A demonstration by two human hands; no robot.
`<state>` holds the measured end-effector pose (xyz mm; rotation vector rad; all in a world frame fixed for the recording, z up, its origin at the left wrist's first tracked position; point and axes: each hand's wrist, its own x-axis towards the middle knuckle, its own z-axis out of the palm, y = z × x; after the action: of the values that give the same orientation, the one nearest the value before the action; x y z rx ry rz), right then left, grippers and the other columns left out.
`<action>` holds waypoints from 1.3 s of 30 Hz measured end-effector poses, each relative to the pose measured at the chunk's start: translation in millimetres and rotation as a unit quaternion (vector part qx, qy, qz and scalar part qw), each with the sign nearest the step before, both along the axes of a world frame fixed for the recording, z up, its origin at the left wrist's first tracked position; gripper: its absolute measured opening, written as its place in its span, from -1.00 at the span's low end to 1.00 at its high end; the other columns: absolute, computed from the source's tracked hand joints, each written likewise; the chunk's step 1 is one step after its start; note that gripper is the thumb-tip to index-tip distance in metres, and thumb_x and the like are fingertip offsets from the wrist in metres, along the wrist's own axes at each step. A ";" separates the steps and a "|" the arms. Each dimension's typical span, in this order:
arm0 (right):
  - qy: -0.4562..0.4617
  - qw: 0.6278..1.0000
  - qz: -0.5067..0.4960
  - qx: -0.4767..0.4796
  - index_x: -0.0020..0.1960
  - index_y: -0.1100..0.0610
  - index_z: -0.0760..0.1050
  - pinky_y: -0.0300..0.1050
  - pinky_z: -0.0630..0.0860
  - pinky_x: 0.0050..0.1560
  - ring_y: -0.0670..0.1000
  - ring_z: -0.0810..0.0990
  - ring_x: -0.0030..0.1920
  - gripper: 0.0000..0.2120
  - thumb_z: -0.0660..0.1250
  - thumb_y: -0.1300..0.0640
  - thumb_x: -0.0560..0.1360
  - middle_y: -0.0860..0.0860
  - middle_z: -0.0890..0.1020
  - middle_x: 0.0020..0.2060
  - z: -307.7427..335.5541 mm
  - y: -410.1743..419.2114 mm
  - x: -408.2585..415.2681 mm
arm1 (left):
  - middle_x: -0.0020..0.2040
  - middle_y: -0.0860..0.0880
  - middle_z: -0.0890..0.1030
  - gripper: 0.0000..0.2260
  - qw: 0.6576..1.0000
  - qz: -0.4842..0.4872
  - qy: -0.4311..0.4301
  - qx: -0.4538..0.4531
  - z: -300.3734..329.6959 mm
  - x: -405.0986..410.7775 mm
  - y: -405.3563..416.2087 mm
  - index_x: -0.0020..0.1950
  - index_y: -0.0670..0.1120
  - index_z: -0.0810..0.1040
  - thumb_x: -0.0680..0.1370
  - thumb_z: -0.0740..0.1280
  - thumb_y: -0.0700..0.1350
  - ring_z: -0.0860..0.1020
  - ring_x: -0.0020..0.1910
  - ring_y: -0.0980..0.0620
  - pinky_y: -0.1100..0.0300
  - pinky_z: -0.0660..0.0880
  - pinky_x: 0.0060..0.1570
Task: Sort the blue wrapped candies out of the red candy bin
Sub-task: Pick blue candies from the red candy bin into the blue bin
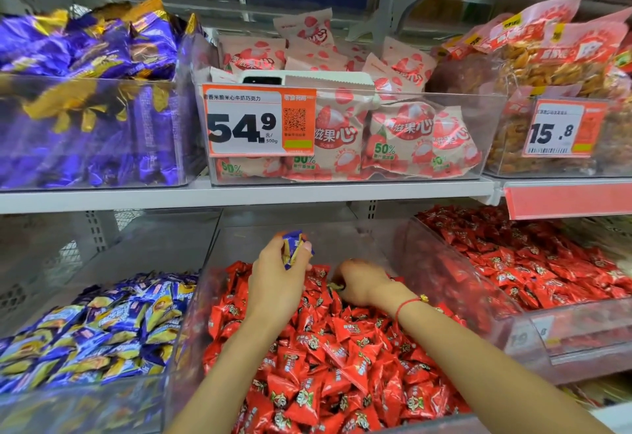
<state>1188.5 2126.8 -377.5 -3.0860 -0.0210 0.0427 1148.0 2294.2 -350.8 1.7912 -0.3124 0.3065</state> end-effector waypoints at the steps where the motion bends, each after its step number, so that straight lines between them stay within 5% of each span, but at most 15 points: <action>1: -0.021 1.000 0.002 -0.005 0.23 0.04 0.56 -0.10 0.48 0.12 0.13 0.54 0.22 -0.71 0.30 0.04 0.53 0.09 0.59 0.20 -0.1 0.9 -0.3 | -0.19 0.07 0.65 -0.89 1.000 -0.001 0.001 -0.003 -0.2 -0.1 0.1 -0.13 0.09 0.51 0.60 0.29 -0.04 0.64 -0.14 0.01 -0.18 0.56 -0.08; 6: 0.019 0.986 -0.004 0.165 -0.06 0.21 0.56 -0.17 0.35 -0.27 0.05 0.51 -0.16 -0.77 0.30 0.03 0.56 0.09 0.57 -0.18 16.6 -8.7 -8.1 | -0.21 0.05 0.64 -0.92 1.000 -0.005 -0.014 0.015 2.4 -4.6 0.2 -0.09 0.07 0.51 0.59 0.29 0.00 0.64 -0.16 0.00 -0.16 0.56 -0.09; 12: 0.102 0.973 0.024 0.207 0.32 0.17 0.48 -0.29 0.36 -0.02 -0.05 0.49 0.02 -0.68 0.25 0.19 0.58 0.05 0.58 0.07 28.0 -12.6 -15.7 | -0.18 0.14 0.58 -0.92 0.965 -0.024 -0.109 0.238 28.2 -25.5 10.8 0.06 0.17 0.44 0.60 0.22 0.11 0.55 -0.16 0.03 0.11 0.46 -0.16; 16: 0.116 0.980 0.063 0.146 0.23 0.15 0.55 -0.22 0.41 -0.02 -0.02 0.53 -0.01 -0.68 0.37 0.18 0.48 0.08 0.63 0.13 22.6 -1.3 -13.9 | -0.12 0.20 0.53 -0.91 0.929 -0.002 -0.172 0.329 40.1 -44.2 38.6 0.06 0.22 0.36 0.60 0.17 0.17 0.54 -0.07 0.03 0.11 0.41 -0.16; 20: 0.028 0.989 0.075 0.125 -0.17 0.13 0.63 -0.20 0.32 -0.28 -0.07 0.50 -0.26 -0.90 0.47 0.10 0.43 -0.01 0.60 -0.29 20.5 -5.5 -16.9 | -0.10 0.31 0.55 -0.83 0.935 0.023 -0.200 0.292 39.8 -54.3 69.8 0.15 0.25 0.41 0.58 0.20 0.18 0.52 -0.13 0.15 0.13 0.40 -0.14; 22: 0.049 0.981 0.062 0.179 -0.36 0.11 0.53 -0.28 0.33 -0.39 -0.15 0.42 -0.43 -0.77 0.51 0.13 0.40 -0.05 0.49 -0.44 24.4 -13.2 -22.9 | -0.14 0.37 0.54 -0.82 0.939 0.032 -0.208 0.271 39.7 -57.3 83.5 0.14 0.26 0.42 0.55 0.22 0.19 0.51 -0.19 0.20 0.20 0.38 -0.20; 26: -0.030 0.960 0.013 0.278 -0.08 0.42 0.56 -0.24 0.37 -0.37 -0.17 0.43 -0.46 -0.62 0.56 0.13 0.35 0.10 0.52 -0.38 36.8 -26.3 -46.0 | -0.12 0.43 0.53 -0.77 0.948 0.042 -0.211 0.234 42.3 -70.8 110.8 0.11 0.25 0.47 0.49 0.19 0.23 0.49 -0.26 0.30 0.25 0.42 -0.21; 31: -0.183 0.887 0.049 0.420 -0.11 0.14 0.67 -0.23 0.50 -0.15 -0.14 0.56 -0.23 -0.89 0.53 0.20 0.37 -0.12 0.69 -0.23 64.1 8.7 -99.9 | -0.17 0.45 0.50 -0.90 0.960 0.072 -0.169 0.210 34.2 -80.6 143.4 0.08 0.19 0.47 0.57 0.27 0.05 0.46 -0.36 0.26 0.20 0.36 -0.26; 33: -0.203 0.860 0.103 0.457 -0.08 0.08 0.67 -0.26 0.52 -0.13 -0.15 0.59 -0.22 -0.88 0.51 0.21 0.39 -0.06 0.71 -0.19 72.9 45.2 -126.0 | -0.25 0.30 0.54 -0.93 0.971 0.075 -0.130 0.188 25.2 -82.9 157.0 0.07 0.15 0.44 0.61 0.20 0.02 0.49 -0.37 0.24 0.23 0.38 -0.26; 36: -0.210 0.836 0.189 0.471 -0.06 0.07 0.66 -0.26 0.53 -0.09 -0.18 0.60 -0.21 -0.86 0.50 0.24 0.41 -0.06 0.70 -0.19 83.2 107.7 -145.0 | -0.28 -0.02 0.52 -0.87 0.979 0.116 -0.083 0.146 16.0 -86.3 178.4 0.08 0.03 0.41 0.65 0.11 0.01 0.49 -0.30 -0.04 0.05 0.39 -0.21; 39: -0.258 0.840 0.239 0.412 -0.02 0.05 0.67 -0.27 0.46 -0.16 -0.20 0.55 -0.26 -0.85 0.49 0.19 0.41 -0.16 0.63 -0.26 88.4 166.6 -129.6 | -0.24 -0.05 0.52 -0.85 0.973 0.177 -0.079 0.122 19.1 -81.3 200.3 0.09 -0.03 0.37 0.67 0.07 0.00 0.48 -0.23 -0.12 0.00 0.33 -0.19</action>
<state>1058.9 2293.4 -289.1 -2.0726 -0.6433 -0.6053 1066.7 2494.5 -331.7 2.0697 -0.1433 0.6900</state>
